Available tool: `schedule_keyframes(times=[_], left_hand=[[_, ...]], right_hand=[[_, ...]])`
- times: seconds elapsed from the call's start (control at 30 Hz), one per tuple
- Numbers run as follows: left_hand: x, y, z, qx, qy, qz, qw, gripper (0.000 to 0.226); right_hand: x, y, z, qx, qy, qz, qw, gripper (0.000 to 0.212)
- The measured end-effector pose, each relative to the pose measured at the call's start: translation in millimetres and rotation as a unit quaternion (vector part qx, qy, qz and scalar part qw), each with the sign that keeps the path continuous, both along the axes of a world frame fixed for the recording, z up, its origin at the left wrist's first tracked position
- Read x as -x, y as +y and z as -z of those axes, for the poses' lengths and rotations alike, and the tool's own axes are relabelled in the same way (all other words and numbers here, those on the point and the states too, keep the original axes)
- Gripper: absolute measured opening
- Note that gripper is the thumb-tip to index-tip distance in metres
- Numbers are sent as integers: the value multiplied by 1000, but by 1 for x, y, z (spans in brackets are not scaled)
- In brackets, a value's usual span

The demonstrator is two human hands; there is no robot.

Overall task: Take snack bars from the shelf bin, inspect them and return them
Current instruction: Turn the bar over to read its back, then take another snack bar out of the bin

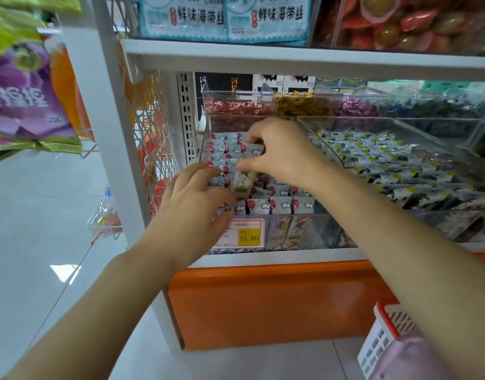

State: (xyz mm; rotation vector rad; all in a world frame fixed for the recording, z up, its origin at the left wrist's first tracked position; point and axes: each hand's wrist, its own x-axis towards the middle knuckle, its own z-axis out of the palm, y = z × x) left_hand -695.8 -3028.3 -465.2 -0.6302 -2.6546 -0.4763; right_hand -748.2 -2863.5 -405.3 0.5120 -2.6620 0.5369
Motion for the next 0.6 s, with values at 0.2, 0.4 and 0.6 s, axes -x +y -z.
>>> schedule_keyframes(times=[0.2, 0.4, 0.6], left_hand=[[2, -3, -3, 6, 8, -20, 1000, 41], [5, -6, -5, -18, 13, -36, 999, 39], [6, -6, -5, -26, 20, -36, 999, 36]], right_hand=[[2, -13, 27, -30, -14, 18, 999, 42], [3, -10, 39, -145, -66, -50, 986, 24], [23, -4, 21, 71, -64, -18, 995, 20]])
